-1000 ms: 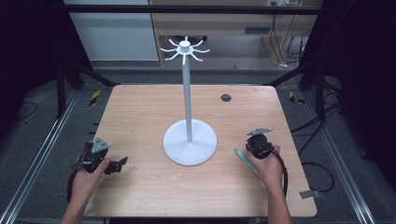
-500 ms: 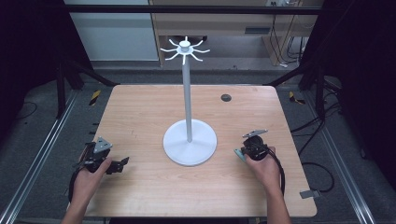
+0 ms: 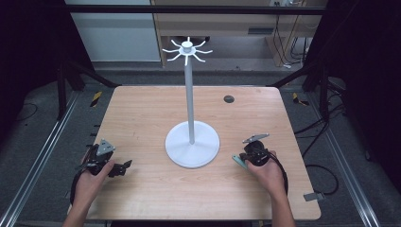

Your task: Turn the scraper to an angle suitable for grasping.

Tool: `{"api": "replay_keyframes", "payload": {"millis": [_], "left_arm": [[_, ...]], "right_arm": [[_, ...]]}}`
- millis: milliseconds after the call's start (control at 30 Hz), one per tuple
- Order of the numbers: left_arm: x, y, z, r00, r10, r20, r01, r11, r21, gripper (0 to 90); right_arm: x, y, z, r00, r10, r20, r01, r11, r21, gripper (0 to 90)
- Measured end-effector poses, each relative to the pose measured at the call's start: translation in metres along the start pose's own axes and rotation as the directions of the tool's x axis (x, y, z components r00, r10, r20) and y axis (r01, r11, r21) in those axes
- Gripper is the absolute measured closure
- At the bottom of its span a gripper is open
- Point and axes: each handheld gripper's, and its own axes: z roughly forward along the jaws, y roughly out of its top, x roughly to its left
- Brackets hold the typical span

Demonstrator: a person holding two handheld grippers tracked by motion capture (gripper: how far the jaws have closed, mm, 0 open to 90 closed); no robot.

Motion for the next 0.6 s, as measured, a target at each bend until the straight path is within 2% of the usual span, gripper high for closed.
{"api": "replay_keyframes", "payload": {"millis": [100, 167, 333, 533, 600], "left_arm": [[0.0, 0.0, 0.001, 1.0, 0.003, -0.001, -0.003, 1.0, 0.005, 3.5], [0.0, 0.0, 0.0, 1.0, 0.005, -0.001, -0.004, 1.0, 0.006, 3.5], [0.0, 0.0, 0.0, 1.0, 0.005, -0.003, -0.005, 1.0, 0.005, 3.5], [-0.001, 0.0, 0.001, 1.0, 0.008, -0.001, -0.008, 0.9999, 0.006, 3.5], [-0.001, 0.0, 0.001, 1.0, 0.008, -0.001, -0.008, 0.9999, 0.007, 3.5]], "right_arm": [[0.001, -0.001, -0.002, 0.9998, -0.014, -0.016, 0.013, 1.0, -0.002, 90.0], [0.002, -0.001, -0.003, 0.9997, -0.006, -0.023, 0.006, 1.0, -0.002, 90.0], [0.002, 0.0, -0.014, 0.9998, -0.021, 0.003, 0.021, 0.999, -0.05, 90.0], [0.005, 0.002, -0.022, 0.9986, -0.048, 0.024, 0.049, 0.997, -0.059, 86.6], [0.007, 0.003, -0.025, 0.9977, -0.06, 0.032, 0.062, 0.996, -0.06, 82.8]]}}
